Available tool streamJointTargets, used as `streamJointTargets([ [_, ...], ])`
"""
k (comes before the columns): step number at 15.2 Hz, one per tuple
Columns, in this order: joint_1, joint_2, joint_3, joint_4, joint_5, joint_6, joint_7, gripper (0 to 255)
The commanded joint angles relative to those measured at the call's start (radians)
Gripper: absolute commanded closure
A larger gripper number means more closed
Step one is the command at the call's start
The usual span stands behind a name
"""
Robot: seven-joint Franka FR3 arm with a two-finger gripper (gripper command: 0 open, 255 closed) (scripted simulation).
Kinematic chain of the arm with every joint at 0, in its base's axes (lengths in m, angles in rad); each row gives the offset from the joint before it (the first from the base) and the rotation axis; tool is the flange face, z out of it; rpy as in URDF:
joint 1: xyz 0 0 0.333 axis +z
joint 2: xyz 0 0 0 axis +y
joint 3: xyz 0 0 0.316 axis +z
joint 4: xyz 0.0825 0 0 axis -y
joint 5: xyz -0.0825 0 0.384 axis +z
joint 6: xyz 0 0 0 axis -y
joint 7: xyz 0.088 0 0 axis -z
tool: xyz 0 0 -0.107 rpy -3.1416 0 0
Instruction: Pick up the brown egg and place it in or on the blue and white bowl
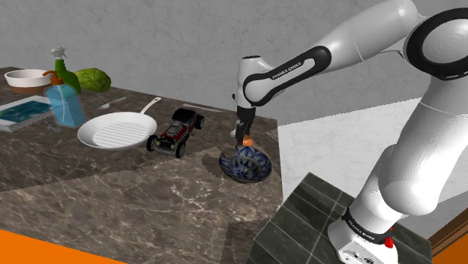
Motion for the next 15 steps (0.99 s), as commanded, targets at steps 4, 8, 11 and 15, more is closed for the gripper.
streamJointTargets([
  [4, -0.001, 0.016, -0.001, -0.020, -0.001, 0.037, 0.001, 0],
  [8, -0.001, 0.016, -0.001, -0.020, -0.001, 0.037, 0.001, 0],
  [11, -0.001, 0.016, -0.001, -0.020, -0.001, 0.037, 0.001, 255],
  [15, -0.001, 0.016, -0.001, -0.020, -0.001, 0.037, 0.001, 255],
])
